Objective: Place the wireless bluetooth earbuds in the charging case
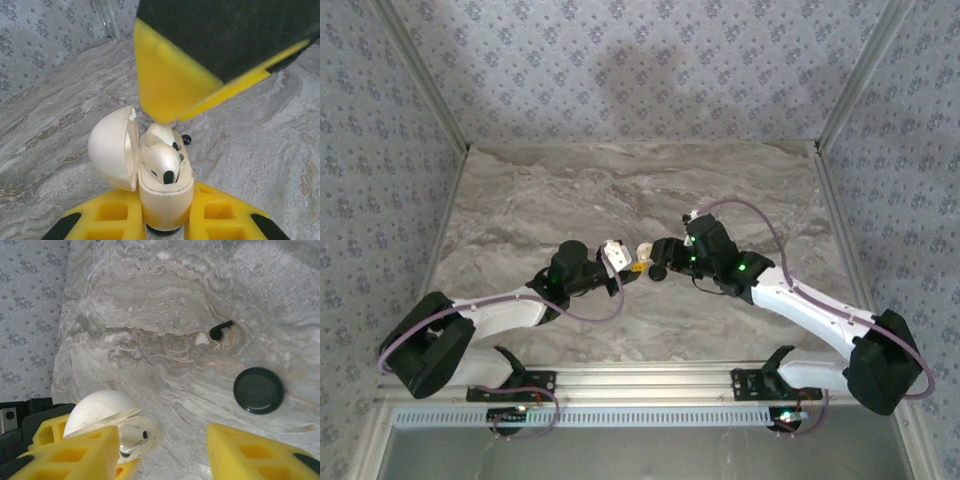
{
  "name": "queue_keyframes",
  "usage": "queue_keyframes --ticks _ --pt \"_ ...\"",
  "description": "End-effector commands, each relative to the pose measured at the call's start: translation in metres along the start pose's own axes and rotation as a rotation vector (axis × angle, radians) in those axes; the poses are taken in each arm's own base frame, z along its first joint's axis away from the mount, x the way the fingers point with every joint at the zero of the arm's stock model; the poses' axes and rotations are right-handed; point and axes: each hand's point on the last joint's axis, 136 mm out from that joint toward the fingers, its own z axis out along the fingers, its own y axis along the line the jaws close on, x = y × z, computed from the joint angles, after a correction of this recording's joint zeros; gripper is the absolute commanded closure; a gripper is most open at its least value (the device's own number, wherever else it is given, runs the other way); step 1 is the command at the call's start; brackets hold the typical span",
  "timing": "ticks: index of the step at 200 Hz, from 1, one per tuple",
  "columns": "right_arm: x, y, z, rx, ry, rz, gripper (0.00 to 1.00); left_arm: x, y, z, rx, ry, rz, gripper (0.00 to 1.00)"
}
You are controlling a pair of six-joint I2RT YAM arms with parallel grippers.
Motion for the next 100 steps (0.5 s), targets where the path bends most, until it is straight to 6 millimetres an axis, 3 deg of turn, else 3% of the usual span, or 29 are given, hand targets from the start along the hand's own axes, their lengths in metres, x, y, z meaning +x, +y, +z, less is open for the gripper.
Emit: queue_keyframes --ticks 1,40,100 --pt "-0.018 0.014 -0.017 -0.078 -0.025 -0.078 0.41 -0.022 -0.007 -0.004 0.036 -0.070 0.041 0.95" --pt "-0.025 0.019 -0.023 -0.159 0.028 -0.173 0.34 -0.029 -0.019 -0.006 0.114 -0.089 0.041 0.95" --pt "-0.014 0.037 -0.007 -0.304 0.168 -0.263 0.34 -0.036 -0.026 -0.007 0.163 -0.099 0.037 0.95"
